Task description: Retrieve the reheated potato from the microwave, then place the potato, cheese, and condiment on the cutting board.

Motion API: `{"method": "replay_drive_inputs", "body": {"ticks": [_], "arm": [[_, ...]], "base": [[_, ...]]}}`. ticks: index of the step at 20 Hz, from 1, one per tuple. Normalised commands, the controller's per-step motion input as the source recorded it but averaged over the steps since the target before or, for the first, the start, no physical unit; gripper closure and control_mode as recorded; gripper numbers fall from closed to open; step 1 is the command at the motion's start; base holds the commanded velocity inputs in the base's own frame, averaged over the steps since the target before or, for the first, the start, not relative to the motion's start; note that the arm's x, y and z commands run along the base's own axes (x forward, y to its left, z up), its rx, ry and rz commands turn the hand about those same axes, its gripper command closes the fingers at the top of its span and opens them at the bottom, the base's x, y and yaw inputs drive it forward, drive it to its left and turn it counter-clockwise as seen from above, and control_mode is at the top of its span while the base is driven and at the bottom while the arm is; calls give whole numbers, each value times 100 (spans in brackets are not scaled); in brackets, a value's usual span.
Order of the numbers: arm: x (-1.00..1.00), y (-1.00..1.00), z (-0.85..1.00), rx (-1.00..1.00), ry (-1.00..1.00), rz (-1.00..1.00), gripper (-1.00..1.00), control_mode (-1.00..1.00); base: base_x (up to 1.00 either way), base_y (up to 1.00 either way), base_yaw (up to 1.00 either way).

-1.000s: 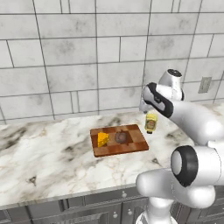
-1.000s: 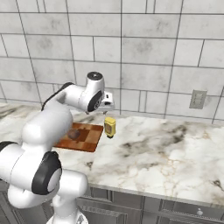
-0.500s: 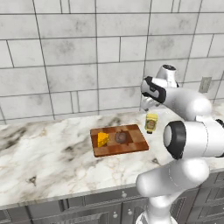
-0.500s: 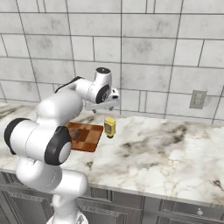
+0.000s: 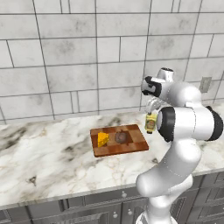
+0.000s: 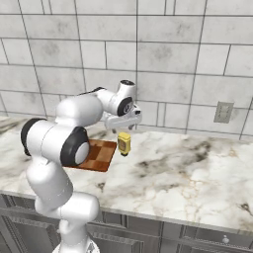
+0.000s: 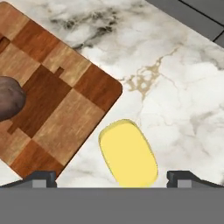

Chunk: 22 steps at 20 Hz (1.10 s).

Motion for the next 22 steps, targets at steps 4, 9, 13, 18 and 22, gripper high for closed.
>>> {"method": "replay_drive_inputs", "body": {"ticks": [4, 9, 13, 18, 22], "arm": [[13, -1, -40, -4, 0, 19, -100, -100], [-1, 0, -21, -3, 0, 17, -100, -100], [0, 0, -21, -4, 0, 16, -100, -100], [0, 0, -26, -3, 0, 15, -100, -100], [0, 0, -20, -3, 0, 15, 100, -100]], "base": [[0, 0, 0], [0, 0, 0], [0, 0, 0], [0, 0, 0], [0, 0, 0]]}}
